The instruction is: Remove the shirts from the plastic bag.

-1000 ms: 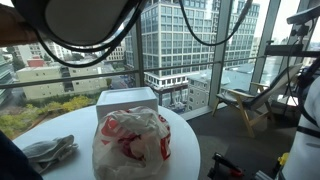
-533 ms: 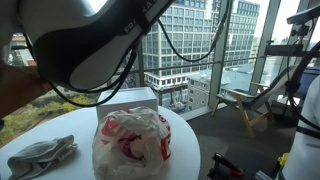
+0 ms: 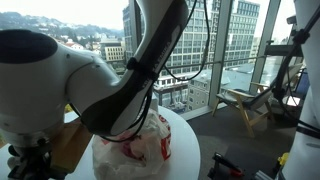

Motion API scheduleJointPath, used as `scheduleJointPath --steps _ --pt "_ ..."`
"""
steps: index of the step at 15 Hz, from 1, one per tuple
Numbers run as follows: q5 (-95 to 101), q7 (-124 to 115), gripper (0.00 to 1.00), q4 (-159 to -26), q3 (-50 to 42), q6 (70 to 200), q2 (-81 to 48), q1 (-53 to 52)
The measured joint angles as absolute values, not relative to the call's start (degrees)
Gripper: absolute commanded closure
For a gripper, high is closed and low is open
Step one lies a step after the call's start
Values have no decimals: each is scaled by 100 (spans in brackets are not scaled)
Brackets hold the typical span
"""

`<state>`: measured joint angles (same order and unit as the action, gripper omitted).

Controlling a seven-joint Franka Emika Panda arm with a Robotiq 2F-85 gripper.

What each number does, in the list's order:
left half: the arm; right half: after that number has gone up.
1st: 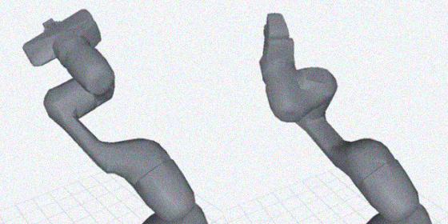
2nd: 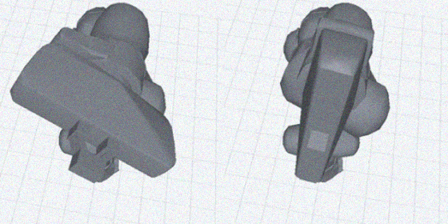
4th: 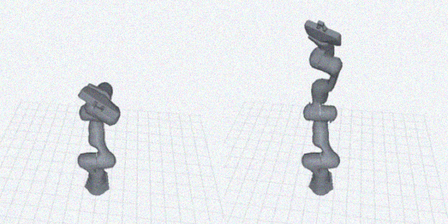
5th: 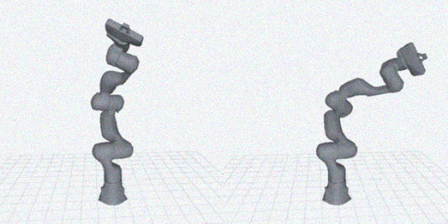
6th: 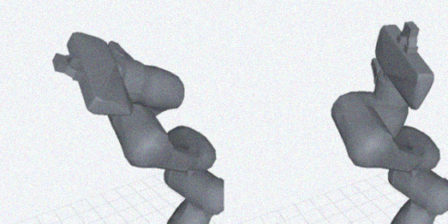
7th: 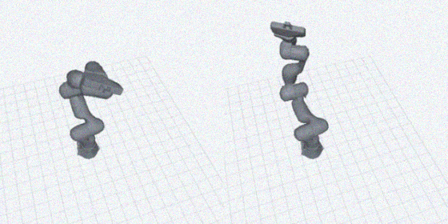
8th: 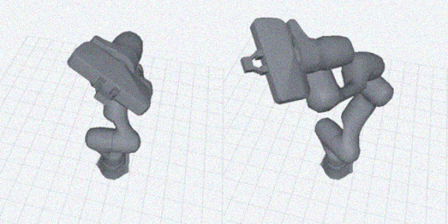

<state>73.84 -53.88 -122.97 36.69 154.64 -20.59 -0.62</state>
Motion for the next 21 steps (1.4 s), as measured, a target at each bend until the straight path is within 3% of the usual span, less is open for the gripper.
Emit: scheduleJointPath --steps 7,15,21 --pt "6981 -4760 1 -12332 3163 15527 -2025 -94" --pt "4428 -2704 0 -13225 1689 15302 -942 -431" --pt "2851 -1593 0 -13740 1156 15281 -750 -447"
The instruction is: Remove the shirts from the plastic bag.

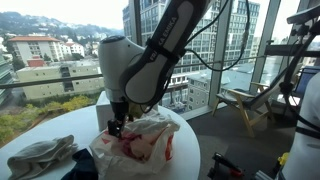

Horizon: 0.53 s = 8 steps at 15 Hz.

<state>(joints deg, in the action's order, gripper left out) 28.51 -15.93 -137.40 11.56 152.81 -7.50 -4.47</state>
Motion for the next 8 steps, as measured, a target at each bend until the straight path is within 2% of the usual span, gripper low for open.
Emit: scheduleJointPath --steps 8 --pt "1320 -194 0 -14365 1175 15432 437 -796"
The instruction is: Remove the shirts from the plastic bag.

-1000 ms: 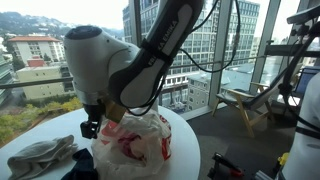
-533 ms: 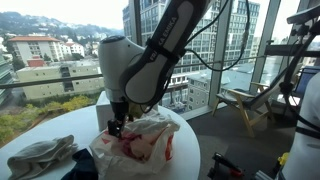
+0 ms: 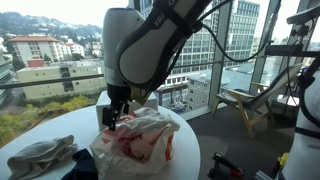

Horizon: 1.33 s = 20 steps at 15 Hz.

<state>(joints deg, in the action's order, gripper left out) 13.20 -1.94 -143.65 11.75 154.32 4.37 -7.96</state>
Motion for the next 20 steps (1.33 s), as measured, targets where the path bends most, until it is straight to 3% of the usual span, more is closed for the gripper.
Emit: scheduleJointPath --steps 5,13,20 --pt "-272 1345 0 -14861 1155 14884 848 -1318" --pt "185 1296 0 -14970 924 15005 214 -1025" --pt "1905 76 0 -14365 345 15455 -564 -531"
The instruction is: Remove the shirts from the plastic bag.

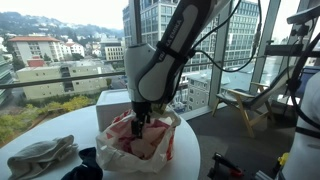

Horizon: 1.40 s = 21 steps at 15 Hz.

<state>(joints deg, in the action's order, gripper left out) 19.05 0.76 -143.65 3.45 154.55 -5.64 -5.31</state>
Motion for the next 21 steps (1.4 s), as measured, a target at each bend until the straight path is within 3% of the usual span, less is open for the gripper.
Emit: scheduleJointPath --steps 11,12,13,15,21 --pt "2166 -278 0 -13553 -99 15467 -1861 -447" --pt "2145 -244 7 -13527 -122 15467 -1954 -419" --pt "2122 -221 25 -13508 -148 15467 -2037 -390" --pt "2062 -148 31 -13472 -190 15467 -2182 -320" --pt "1585 140 77 -13428 -174 15465 -2236 -198"
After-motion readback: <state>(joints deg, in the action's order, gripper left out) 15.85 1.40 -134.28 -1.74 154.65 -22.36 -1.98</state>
